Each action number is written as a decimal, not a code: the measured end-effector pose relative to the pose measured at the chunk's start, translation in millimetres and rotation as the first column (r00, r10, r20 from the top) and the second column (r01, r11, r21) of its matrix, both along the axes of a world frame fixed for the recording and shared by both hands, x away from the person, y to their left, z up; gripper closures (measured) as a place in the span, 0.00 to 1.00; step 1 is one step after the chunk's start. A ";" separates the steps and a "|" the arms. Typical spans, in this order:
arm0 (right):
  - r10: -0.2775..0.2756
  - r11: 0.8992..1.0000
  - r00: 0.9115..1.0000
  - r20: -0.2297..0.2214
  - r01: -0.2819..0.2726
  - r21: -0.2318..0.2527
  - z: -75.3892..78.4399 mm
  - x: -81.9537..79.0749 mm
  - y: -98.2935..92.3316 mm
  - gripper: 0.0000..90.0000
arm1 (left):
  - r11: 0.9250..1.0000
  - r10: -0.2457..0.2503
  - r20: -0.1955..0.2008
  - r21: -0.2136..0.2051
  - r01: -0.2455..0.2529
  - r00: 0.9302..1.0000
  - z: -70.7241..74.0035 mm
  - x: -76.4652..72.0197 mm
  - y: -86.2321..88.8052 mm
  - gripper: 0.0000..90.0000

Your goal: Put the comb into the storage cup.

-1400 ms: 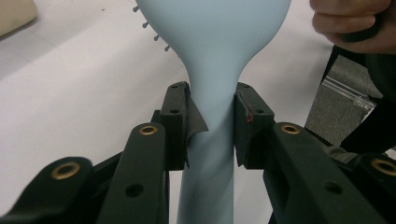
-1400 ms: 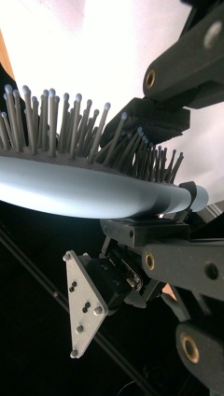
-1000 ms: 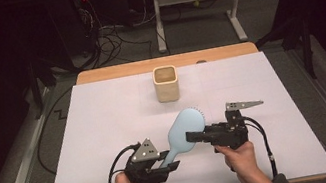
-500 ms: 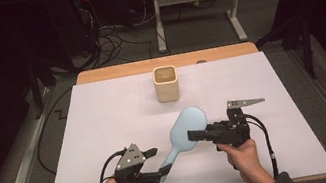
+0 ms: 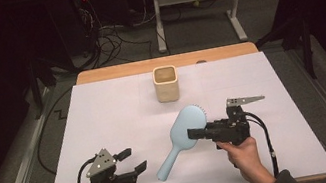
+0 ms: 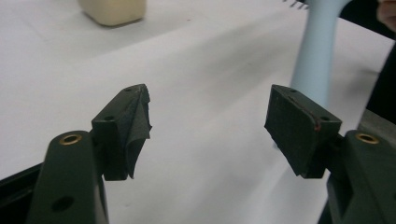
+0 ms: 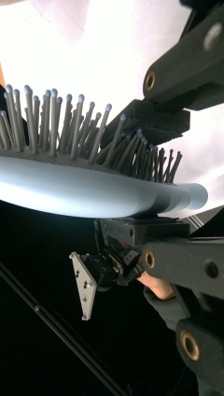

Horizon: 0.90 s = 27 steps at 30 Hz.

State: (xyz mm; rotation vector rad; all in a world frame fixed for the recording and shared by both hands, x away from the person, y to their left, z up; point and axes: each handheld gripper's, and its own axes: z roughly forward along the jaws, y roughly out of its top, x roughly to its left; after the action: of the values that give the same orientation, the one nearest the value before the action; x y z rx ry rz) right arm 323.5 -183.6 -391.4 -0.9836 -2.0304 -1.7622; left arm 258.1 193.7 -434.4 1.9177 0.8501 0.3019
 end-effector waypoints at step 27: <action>-0.055 0.994 0.998 0.030 0.057 -0.096 25.2 5.1 -15.8 0.65 | 0.975 0.220 0.027 -0.011 -0.220 0.975 -16.4 6.8 54.2 0.33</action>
State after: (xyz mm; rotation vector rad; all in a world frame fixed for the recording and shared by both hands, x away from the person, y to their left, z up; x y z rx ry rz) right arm 328.6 -199.3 -366.3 -1.0599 -2.1430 -1.7286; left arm 264.9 247.9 -450.9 1.8099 1.0457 0.4571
